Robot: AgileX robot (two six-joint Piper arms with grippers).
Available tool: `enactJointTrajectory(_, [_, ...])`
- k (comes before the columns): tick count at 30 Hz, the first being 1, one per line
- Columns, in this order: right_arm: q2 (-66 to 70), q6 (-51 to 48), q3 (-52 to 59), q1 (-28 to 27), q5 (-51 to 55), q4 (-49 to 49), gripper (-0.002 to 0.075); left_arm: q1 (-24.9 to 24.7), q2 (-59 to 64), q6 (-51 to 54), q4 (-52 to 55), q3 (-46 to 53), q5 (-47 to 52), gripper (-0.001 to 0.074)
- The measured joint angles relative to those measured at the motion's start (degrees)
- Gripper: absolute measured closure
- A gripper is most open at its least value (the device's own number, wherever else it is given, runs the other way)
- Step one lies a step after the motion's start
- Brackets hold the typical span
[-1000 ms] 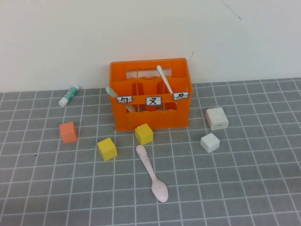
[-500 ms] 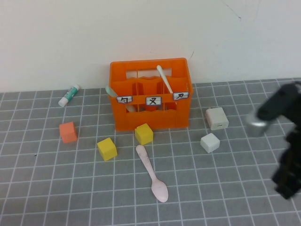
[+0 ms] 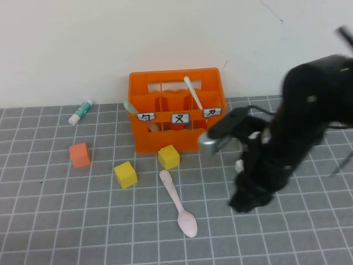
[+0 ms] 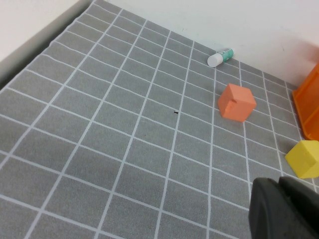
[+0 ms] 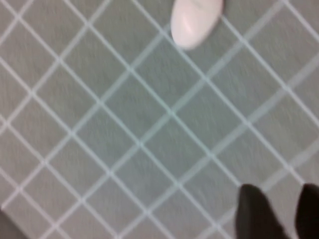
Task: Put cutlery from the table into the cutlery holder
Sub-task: Pick up the spoon
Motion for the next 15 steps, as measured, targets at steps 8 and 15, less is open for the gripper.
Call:
enactJointTrajectory(8, [10.28, 3.04, -9.96, 4.09, -0.6, -4.19, 0.0376, 0.0, 0.0, 0.0, 0.0, 0.0, 0.0, 0.0736])
enactJointTrajectory(15, [22.71, 8.15, -25.65, 5.79, 3.88, -8.73, 0.0365, 0.0, 0.0, 0.0, 0.0, 0.0, 0.0, 0.0736])
